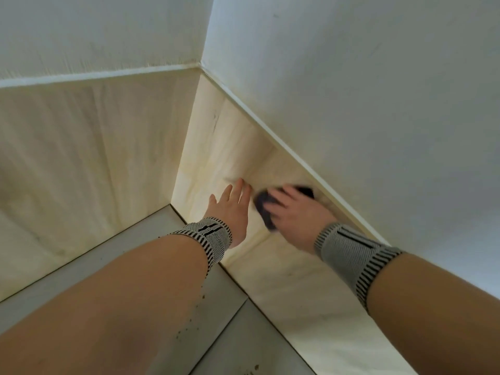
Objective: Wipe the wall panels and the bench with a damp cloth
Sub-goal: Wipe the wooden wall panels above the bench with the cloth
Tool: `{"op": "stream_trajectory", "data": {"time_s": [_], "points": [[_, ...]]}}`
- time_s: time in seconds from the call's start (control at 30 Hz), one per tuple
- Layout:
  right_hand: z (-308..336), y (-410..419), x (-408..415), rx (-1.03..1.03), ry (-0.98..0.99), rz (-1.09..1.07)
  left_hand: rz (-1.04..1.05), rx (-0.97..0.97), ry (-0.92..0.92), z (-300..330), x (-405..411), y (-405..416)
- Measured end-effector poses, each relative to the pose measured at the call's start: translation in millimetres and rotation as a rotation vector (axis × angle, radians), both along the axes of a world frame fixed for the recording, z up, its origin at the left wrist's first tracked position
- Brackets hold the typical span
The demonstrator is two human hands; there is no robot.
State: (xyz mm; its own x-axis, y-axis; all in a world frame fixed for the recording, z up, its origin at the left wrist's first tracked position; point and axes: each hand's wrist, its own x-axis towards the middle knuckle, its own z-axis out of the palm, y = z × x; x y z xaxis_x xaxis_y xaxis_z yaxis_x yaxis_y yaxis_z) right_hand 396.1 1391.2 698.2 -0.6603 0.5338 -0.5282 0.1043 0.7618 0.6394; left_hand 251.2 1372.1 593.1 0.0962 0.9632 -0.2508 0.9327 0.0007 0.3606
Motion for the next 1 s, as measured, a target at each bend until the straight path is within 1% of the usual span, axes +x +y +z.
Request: {"op": "stream_trajectory", "data": {"time_s": [0.03,0.07,0.1,0.13,0.23,0.27,0.3,0.33,0.37,0.4,0.43,0.47,0.5,0.53,0.57,0.6,0.67,0.7,0.73,0.77,0.87,0.9,0.93,1.0], "points": [[5.0,1.4,-2.3,0.083,0.132,-0.008,0.006,-0.002,-0.004,-0.8,3.5,-1.2],[6.6,0.9,-1.7,0.147,0.226,-0.014,0.007,-0.006,-0.006,-1.4,6.9,-3.2],[4.0,-2.4,2.6,0.147,0.233,-0.055,0.002,-0.008,-0.007,-2.1,10.4,-5.7],[-2.3,-9.7,10.0,0.093,0.187,-0.095,-0.006,-0.008,-0.011,-2.4,13.6,-8.9],[-21.9,-35.8,38.9,-0.143,-0.155,-0.188,-0.032,-0.003,-0.034,-2.0,21.0,-16.0],[-22.5,-38.9,45.1,-0.184,-0.271,-0.196,-0.038,0.000,-0.037,-1.2,22.4,-17.4],[-18.1,-38.0,46.9,-0.200,-0.340,-0.190,-0.039,0.003,-0.039,-0.1,24.1,-18.4],[-13.7,-33.2,47.1,-0.192,-0.322,-0.146,-0.035,0.005,-0.043,0.5,26.2,-19.2],[-8.1,-31.1,45.5,-0.166,-0.241,-0.108,-0.028,0.007,-0.047,0.6,29.5,-19.5],[-2.8,-27.8,43.0,-0.115,-0.117,-0.076,-0.018,0.010,-0.050,0.4,33.3,-19.9],[2.5,-24.3,42.3,-0.025,0.046,-0.030,-0.009,0.012,-0.053,0.1,38.2,-20.9],[5.3,-21.3,46.9,0.040,0.202,-0.047,-0.005,0.010,-0.055,0.2,42.7,-22.8],[6.8,-24.0,54.0,0.070,0.299,-0.086,-0.009,0.002,-0.056,0.6,47.1,-25.6],[6.3,-31.0,63.3,0.056,0.319,-0.121,-0.020,-0.008,-0.055,1.9,50.8,-29.3],[2.0,-40.2,74.8,0.046,0.260,-0.132,-0.032,-0.017,-0.055,3.4,54.1,-33.5],[-6.9,-47.9,86.6,0.002,0.166,-0.115,-0.045,-0.024,-0.058,4.4,56.0,-36.0],[-14.5,-68.1,102.8,-0.116,-0.109,-0.197,-0.061,-0.033,-0.065,6.3,60.4,-41.9],[-15.6,-71.2,107.5,-0.123,-0.162,-0.221,-0.063,-0.032,-0.058,6.9,62.1,-44.1],[-13.5,-71.6,108.4,-0.106,-0.134,-0.218,-0.062,-0.030,-0.049,7.2,63.8,-46.1],[-9.9,-69.4,106.0,-0.087,-0.060,-0.217,-0.061,-0.032,-0.044,7.1,66.0,-48.0],[4.1,-54.5,103.6,0.115,0.288,-0.087,-0.056,-0.044,-0.036,5.3,77.4,-53.0],[6.2,-54.4,108.4,0.142,0.369,-0.091,-0.056,-0.048,-0.033,5.3,82.8,-55.5],[6.3,-58.9,113.1,0.118,0.372,-0.129,-0.057,-0.050,-0.033,5.7,87.6,-58.0],[-12.1,-77.3,133.6,0.066,0.249,-0.137,-0.061,-0.045,-0.030,6.0,97.2,-63.0]]}}
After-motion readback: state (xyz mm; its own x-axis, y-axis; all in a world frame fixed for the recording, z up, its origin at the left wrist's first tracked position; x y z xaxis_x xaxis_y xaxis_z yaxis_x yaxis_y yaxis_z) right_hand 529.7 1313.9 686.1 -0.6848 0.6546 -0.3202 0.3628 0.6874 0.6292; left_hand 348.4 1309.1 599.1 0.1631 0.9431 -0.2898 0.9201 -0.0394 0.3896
